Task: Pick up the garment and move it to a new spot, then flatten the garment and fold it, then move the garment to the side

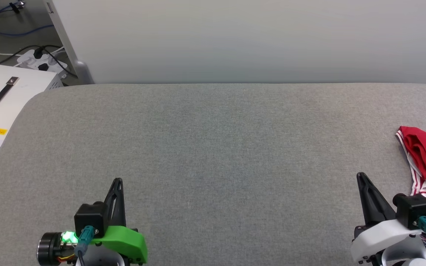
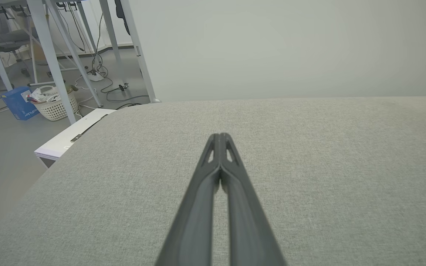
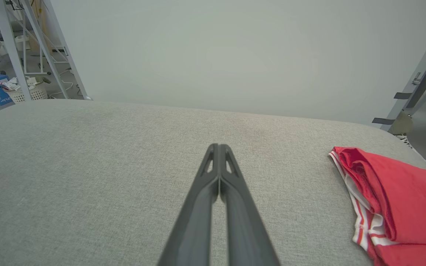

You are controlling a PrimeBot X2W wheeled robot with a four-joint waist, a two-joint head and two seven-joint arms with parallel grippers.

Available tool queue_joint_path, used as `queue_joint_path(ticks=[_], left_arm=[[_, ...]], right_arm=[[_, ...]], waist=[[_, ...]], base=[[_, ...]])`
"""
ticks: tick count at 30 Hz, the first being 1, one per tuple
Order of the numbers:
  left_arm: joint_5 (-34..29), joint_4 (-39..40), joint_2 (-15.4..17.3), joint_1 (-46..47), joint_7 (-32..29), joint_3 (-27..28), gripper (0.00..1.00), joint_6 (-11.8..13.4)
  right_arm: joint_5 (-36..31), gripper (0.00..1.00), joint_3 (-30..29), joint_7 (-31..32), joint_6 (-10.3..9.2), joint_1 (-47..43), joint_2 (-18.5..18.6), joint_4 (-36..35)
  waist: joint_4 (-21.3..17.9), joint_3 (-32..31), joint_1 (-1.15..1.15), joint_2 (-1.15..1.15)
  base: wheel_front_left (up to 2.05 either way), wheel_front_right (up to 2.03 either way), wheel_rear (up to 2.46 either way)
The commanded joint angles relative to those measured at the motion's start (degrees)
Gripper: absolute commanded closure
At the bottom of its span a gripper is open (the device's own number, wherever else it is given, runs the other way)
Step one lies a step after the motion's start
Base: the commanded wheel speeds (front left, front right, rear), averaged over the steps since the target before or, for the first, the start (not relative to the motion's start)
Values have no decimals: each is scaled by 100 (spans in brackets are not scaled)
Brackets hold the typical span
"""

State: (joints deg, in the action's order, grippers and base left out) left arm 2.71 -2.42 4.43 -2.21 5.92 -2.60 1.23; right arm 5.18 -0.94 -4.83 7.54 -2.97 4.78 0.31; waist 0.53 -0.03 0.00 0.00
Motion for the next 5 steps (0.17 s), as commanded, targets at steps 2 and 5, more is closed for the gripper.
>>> queue_joint_path(ticks=[2, 5], left_arm=[[-59, 44, -34, 119, -41, 37, 100, -31], [-72, 57, -42, 126, -77, 51, 100, -37]], right_arm=[[-67, 100, 20, 35, -3, 111, -22, -19], [-96, 100, 25, 64, -3, 123, -33, -20]], waist=[[-2, 0, 0, 0], [-6, 0, 0, 0]], base=[[0, 0, 0], [0, 0, 0]])
